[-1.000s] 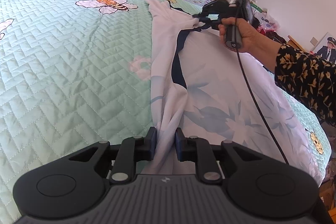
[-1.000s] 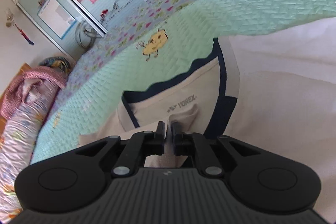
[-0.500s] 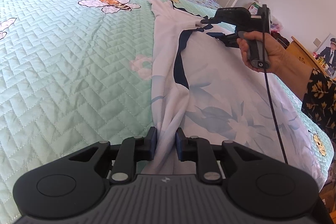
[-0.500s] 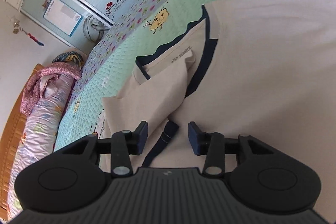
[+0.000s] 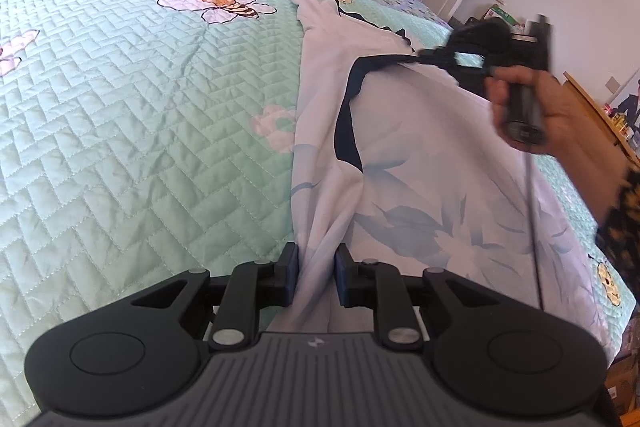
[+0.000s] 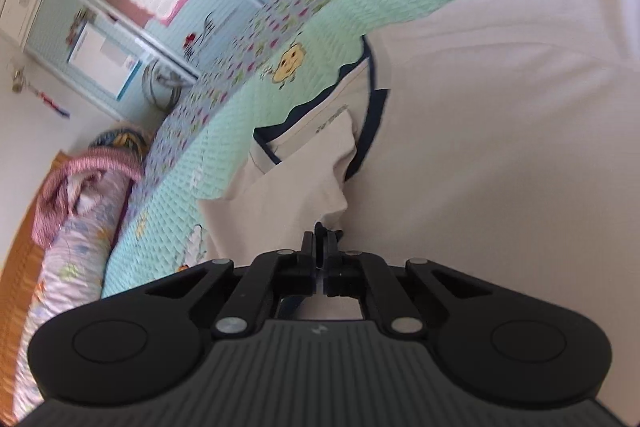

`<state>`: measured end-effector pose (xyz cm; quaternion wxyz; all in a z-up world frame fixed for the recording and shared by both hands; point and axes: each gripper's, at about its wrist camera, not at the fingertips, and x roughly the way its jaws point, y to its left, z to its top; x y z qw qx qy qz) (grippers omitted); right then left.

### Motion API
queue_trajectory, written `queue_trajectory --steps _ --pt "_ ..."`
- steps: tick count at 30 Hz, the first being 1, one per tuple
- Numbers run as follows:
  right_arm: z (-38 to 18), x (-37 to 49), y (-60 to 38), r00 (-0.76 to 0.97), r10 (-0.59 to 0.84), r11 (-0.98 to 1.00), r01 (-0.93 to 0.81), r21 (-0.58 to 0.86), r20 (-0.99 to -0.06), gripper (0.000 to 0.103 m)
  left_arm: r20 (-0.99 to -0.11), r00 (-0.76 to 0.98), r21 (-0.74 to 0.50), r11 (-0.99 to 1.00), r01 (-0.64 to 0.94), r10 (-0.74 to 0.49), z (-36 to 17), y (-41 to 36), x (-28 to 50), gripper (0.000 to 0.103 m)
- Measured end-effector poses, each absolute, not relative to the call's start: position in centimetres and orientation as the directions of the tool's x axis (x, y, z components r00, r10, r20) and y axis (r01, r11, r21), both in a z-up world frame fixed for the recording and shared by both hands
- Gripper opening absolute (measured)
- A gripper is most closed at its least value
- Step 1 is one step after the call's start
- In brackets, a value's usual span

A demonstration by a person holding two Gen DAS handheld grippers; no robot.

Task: Fold clothes
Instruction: 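Hold the shirt with the left gripper while the right gripper presses the fold along the collar, then open the right gripper and release the folded fabric near the collar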

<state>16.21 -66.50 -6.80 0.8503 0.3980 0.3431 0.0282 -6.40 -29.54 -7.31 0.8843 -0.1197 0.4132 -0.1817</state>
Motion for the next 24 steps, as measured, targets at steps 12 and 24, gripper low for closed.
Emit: queue_trajectory --steps 12,24 --pt "-10.1 11.5 -65.0 0.710 0.349 0.629 0.306 0.715 -0.611 0.003 -0.716 0.581 -0.312 0.921 0.232 -0.388 -6.9 -30.6 -6.8 0.020" --pt "-6.3 14.6 -68.2 0.799 0.189 0.788 0.225 0.574 -0.571 0.021 -0.717 0.574 -0.302 0.919 0.254 -0.394 -7.5 -30.8 -6.8 0.027"
